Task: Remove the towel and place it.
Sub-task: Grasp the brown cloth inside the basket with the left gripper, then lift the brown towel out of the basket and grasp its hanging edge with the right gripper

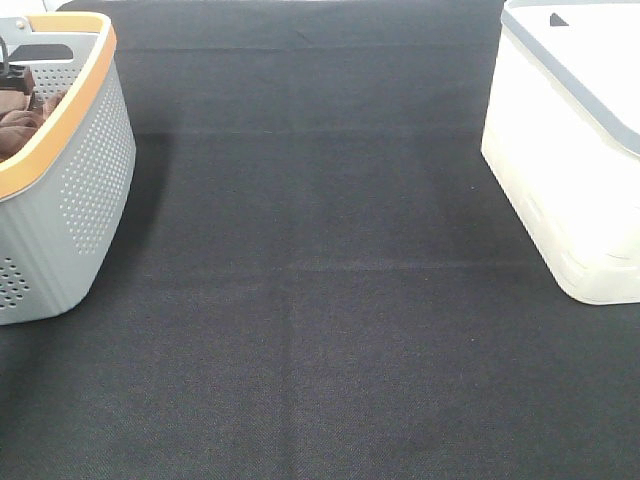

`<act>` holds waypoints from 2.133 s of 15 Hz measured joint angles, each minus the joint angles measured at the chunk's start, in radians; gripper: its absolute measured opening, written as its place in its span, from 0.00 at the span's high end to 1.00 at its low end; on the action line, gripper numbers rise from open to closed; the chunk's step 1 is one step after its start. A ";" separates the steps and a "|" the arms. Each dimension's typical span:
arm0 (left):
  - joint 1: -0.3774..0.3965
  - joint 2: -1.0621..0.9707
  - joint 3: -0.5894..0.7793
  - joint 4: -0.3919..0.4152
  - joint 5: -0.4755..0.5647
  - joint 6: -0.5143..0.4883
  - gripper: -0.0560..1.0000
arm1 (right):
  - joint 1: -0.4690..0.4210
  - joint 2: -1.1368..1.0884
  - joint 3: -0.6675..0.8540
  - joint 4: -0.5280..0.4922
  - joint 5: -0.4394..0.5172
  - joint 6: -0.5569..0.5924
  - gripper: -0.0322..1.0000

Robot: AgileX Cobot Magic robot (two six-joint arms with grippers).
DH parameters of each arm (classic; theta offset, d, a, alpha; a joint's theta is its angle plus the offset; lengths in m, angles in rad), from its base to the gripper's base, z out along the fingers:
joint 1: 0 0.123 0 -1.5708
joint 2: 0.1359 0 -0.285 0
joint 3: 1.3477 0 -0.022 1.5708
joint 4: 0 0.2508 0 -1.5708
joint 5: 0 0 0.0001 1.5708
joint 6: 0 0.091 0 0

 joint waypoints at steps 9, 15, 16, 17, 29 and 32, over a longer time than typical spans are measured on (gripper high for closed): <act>0.000 -0.002 0.000 0.033 0.000 0.019 0.94 | 0.000 0.000 0.000 0.000 0.000 0.000 0.21; 0.000 -0.032 0.000 0.037 0.000 -0.001 0.81 | 0.000 0.000 0.000 0.000 0.000 0.000 0.21; 0.000 -0.032 0.000 0.038 0.000 -0.003 0.69 | 0.000 0.000 0.000 0.000 0.000 0.000 0.21; 0.000 -0.032 0.000 0.037 0.000 -0.004 0.51 | 0.000 0.000 0.000 0.000 0.000 0.000 0.21; 0.000 -0.093 0.105 0.083 0.000 0.011 0.43 | 0.000 0.000 0.000 0.000 0.000 0.000 0.21; 0.000 -0.155 0.105 0.090 0.000 -0.001 0.43 | 0.000 0.000 0.000 0.000 0.000 0.000 0.21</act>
